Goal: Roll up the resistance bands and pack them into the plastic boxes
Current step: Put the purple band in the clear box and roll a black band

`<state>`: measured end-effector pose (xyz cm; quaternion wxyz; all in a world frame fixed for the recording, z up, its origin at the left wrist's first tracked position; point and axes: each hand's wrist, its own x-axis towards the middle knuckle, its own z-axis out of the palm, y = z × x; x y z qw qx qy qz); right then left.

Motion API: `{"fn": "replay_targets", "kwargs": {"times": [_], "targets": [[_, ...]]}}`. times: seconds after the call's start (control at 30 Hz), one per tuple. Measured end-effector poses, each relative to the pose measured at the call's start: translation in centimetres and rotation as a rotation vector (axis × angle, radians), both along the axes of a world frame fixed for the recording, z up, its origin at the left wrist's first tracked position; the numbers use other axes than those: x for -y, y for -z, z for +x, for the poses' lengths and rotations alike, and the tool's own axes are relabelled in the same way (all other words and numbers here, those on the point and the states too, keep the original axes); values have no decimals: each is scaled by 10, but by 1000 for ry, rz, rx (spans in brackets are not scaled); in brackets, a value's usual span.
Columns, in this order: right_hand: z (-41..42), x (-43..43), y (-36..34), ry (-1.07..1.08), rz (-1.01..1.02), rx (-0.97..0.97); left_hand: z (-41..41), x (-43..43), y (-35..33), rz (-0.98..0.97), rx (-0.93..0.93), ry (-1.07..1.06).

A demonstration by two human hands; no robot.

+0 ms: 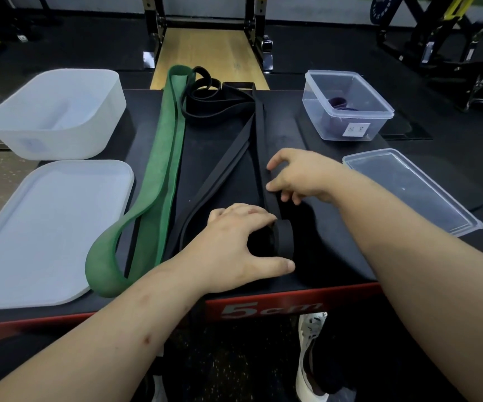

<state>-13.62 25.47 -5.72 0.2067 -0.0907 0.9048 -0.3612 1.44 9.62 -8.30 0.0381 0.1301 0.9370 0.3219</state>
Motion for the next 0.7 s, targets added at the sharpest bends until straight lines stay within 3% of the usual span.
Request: {"fn": "replay_targets", "kwargs": {"times": [0.1, 0.17, 0.4, 0.6, 0.7], "targets": [[8, 1, 8, 125, -308, 40, 1, 0, -1, 0, 2, -13], [10, 2, 18, 171, -387, 18, 2, 0, -2, 3, -30, -23], [22, 6, 25, -11, 137, -350, 4, -2, -1, -15, -21, -4], [51, -26, 19, -225, 259, -451, 2, -1, 3, -8, -9, -18], [74, -44, 14, -363, 263, -355, 0, -2, 4, -1, 4, -26]]}}
